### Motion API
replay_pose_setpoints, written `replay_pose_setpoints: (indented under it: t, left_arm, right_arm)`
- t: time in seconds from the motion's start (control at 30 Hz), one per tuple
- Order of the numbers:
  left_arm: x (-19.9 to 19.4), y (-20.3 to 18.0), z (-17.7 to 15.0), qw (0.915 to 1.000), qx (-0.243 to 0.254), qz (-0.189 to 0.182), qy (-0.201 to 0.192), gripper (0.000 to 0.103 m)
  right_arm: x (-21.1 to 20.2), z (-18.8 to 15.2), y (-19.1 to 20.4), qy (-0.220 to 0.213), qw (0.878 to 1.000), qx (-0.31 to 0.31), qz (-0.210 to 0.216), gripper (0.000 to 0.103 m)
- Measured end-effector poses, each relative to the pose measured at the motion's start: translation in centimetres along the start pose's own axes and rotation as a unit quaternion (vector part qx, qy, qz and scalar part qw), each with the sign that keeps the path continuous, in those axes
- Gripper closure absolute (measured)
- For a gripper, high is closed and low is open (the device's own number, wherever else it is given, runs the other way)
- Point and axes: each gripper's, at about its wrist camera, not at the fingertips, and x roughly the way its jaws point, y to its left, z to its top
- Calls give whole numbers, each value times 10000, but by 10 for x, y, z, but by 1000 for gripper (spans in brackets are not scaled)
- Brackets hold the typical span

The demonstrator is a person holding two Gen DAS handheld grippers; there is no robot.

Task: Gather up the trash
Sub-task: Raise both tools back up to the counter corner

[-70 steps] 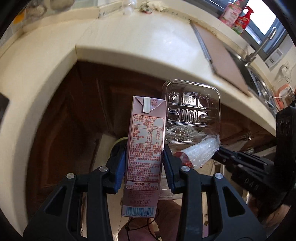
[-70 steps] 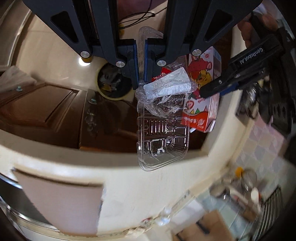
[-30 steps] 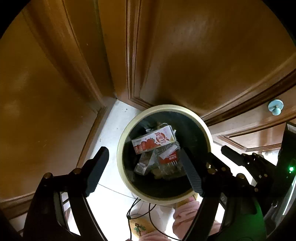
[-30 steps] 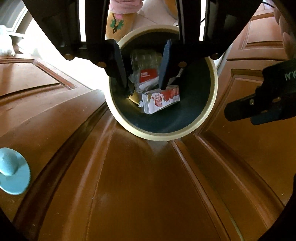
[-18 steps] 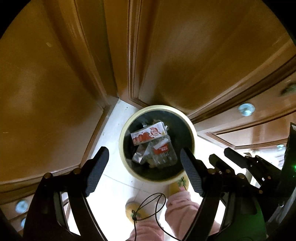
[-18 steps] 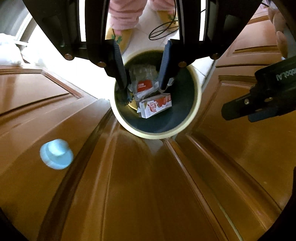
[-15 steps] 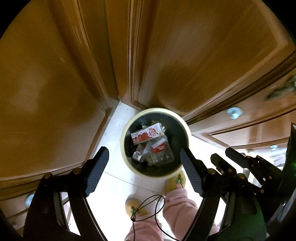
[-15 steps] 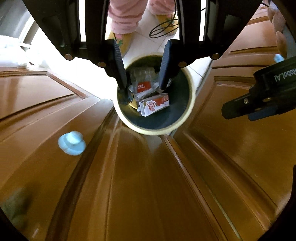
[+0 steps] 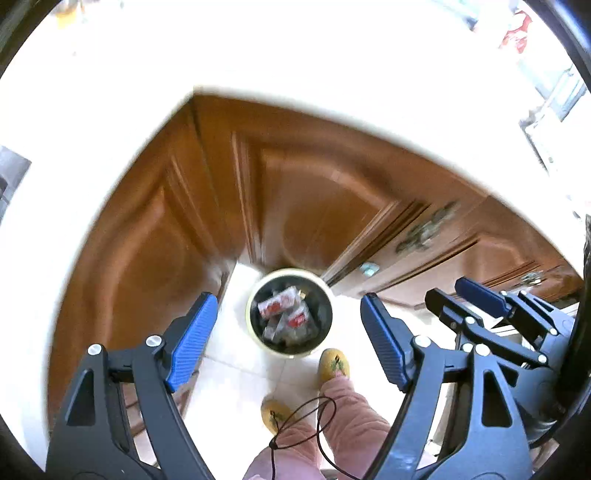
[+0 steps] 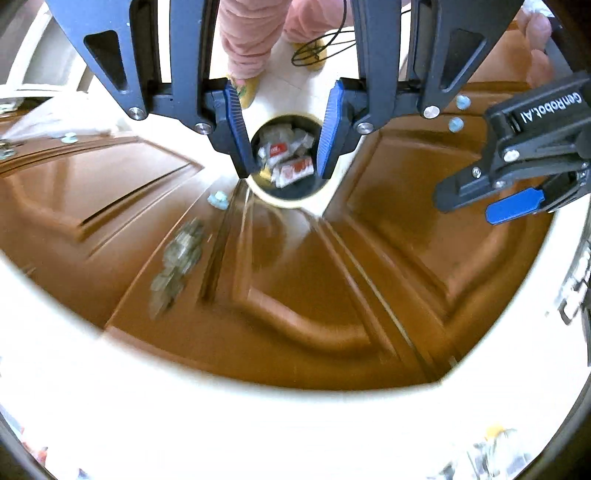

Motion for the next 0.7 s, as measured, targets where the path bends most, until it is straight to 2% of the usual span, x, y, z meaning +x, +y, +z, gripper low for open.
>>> replay_pose_setpoints:
  t: [0.13, 0.37, 0.5, 0.7]
  left_arm:
    - [-64, -11, 25, 9985, 192, 45, -511, 25]
    - [-150, -21, 62, 9917, 307, 62, -1248, 26]
    - [-183, -26, 80, 9857, 437, 83, -1623, 25]
    - [-214, -34, 110, 9781, 557, 205, -1996, 25]
  right_arm:
    - [-67, 21, 1, -415, 9990, 174, -28, 53]
    - [-160, 48, 12, -978, 9951, 119, 23, 53]
    - [-200, 64, 14, -1284, 9917, 97, 15, 52]
    - [-252, 98, 13, -1674, 9858, 101, 116, 43]
